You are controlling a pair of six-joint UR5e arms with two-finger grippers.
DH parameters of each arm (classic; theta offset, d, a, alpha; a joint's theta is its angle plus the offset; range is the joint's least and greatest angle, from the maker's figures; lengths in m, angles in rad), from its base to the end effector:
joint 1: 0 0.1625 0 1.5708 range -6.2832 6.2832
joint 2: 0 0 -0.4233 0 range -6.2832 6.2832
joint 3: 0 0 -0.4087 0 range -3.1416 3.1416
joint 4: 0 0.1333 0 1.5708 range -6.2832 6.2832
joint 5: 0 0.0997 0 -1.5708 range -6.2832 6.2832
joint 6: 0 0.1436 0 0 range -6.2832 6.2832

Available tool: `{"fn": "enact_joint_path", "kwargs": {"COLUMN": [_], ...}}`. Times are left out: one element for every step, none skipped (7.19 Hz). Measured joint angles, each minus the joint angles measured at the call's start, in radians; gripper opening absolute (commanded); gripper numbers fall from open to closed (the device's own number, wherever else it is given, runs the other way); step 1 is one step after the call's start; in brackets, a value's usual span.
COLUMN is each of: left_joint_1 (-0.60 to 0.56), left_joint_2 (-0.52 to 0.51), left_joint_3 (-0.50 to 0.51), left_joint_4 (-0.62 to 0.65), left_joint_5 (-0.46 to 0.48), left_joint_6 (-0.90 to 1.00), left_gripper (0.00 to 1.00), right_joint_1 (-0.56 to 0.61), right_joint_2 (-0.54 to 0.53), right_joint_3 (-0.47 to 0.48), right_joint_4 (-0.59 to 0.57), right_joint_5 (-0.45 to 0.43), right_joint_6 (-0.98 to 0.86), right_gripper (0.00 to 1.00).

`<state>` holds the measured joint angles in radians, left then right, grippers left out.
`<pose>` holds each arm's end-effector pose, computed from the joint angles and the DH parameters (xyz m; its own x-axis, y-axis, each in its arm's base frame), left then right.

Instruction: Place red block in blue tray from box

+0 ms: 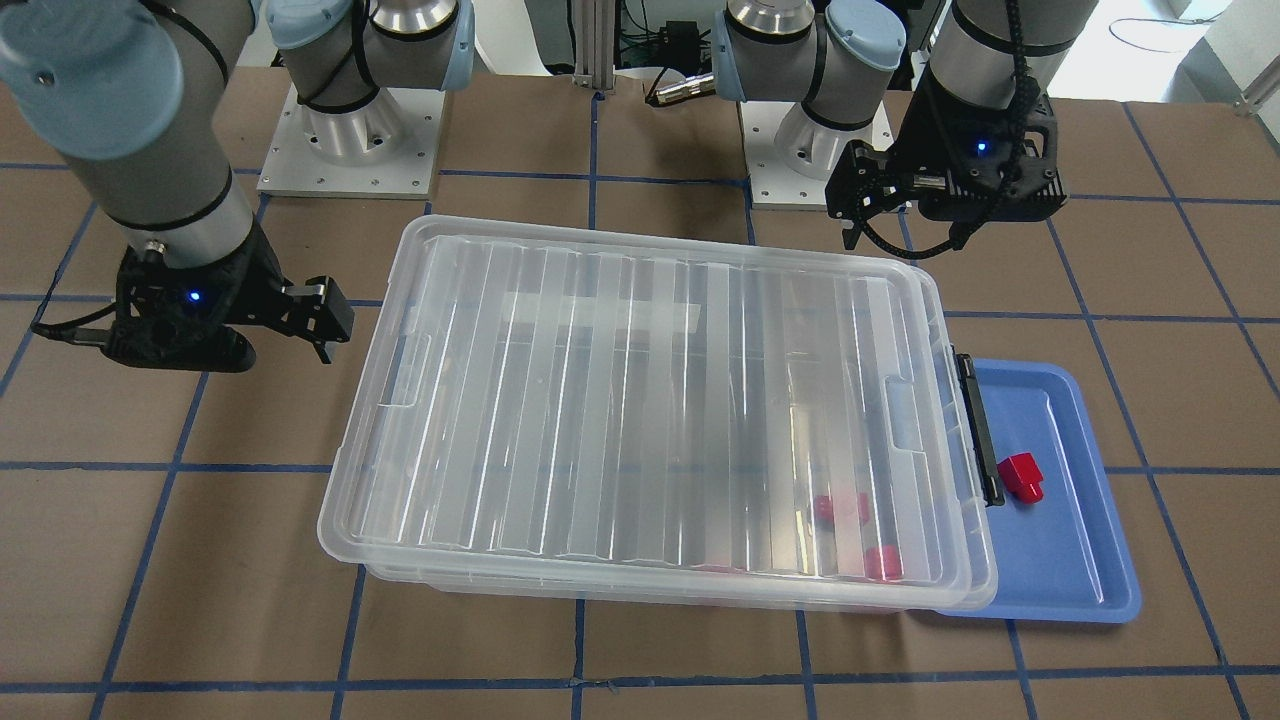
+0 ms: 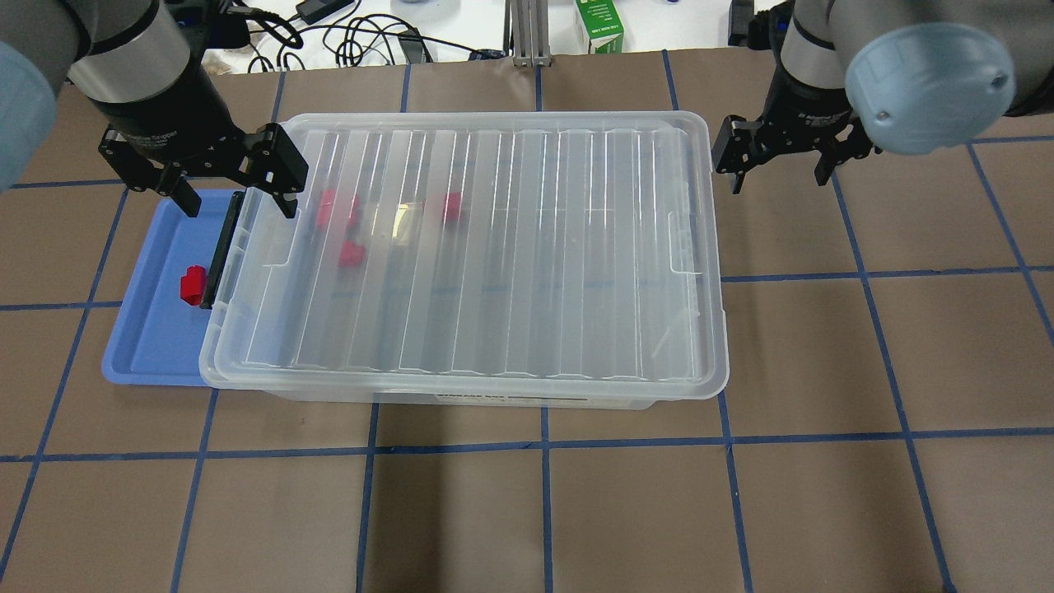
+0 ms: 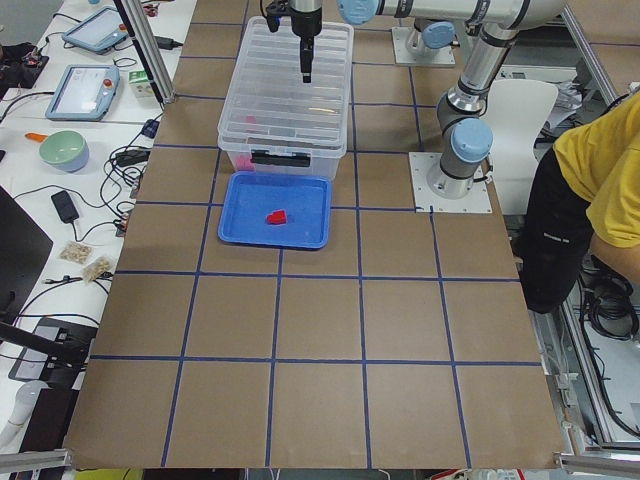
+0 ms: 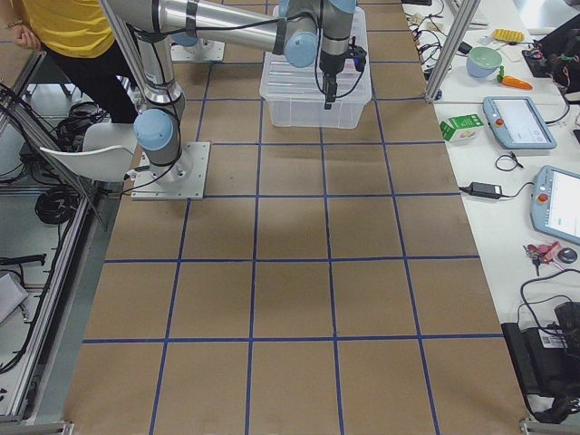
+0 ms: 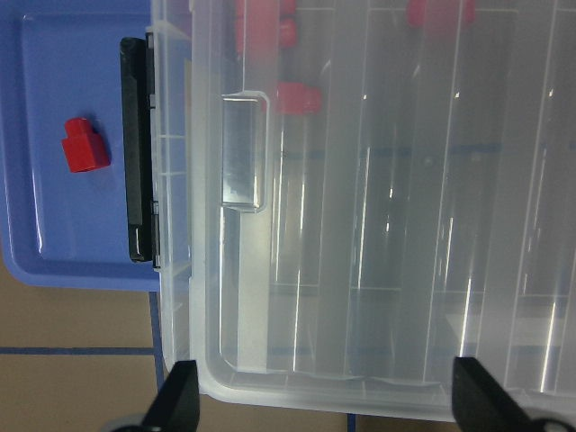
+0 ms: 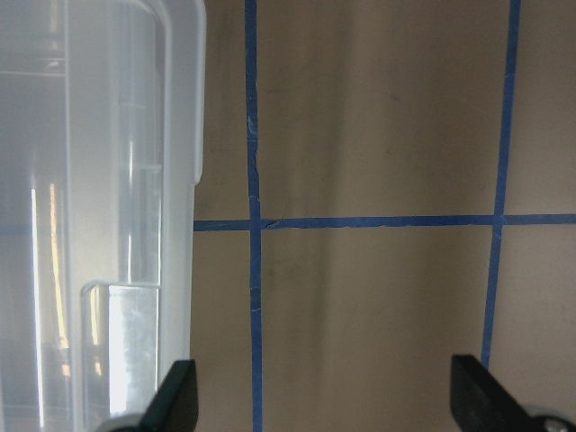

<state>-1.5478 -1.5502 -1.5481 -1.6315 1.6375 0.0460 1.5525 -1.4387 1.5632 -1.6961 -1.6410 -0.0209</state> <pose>-0.1123 -0.4995 0.4584 -0.9975 0.0242 -0.0658 0.0229 0.9995 0.0205 0.1129 -0.5633 0.3882 -0.9975 -0.0026 0.0702 -0.0025 1.0000 0.0007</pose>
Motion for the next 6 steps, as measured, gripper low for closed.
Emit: {"fn": "enact_joint_path", "kwargs": {"left_joint_1": [0.0, 0.0, 0.0, -0.001, -0.001, -0.001], "left_joint_2": [-0.001, 0.001, 0.001, 0.0, 0.001, 0.001], "left_joint_3": [-0.001, -0.001, -0.001, -0.001, -0.001, 0.0], "left_joint_4": [0.002, 0.003, 0.003, 0.004, 0.004, 0.004], "left_joint_5": [-0.001, -0.001, -0.003, -0.005, -0.004, -0.003], "left_joint_6": [0.0, 0.0, 0.0, -0.001, -0.001, -0.001], "left_gripper": [1.0, 1.0, 1.0, 1.0, 1.0, 1.0], "right_joint_1": [-0.004, -0.007, -0.008, -0.009, -0.009, -0.008], "right_joint_2": [-0.016, -0.035, -0.063, -0.092, -0.114, -0.127], "right_joint_3": [-0.034, -0.062, -0.075, -0.077, -0.076, -0.071], "right_joint_4": [0.029, 0.046, 0.061, 0.082, 0.103, 0.113], "right_joint_5": [0.022, 0.036, 0.052, 0.081, 0.105, 0.116], "right_joint_6": [0.001, 0.001, 0.0, 0.0, 0.0, -0.001], "right_gripper": [1.0, 1.0, 1.0, 1.0, 1.0, 1.0]}}
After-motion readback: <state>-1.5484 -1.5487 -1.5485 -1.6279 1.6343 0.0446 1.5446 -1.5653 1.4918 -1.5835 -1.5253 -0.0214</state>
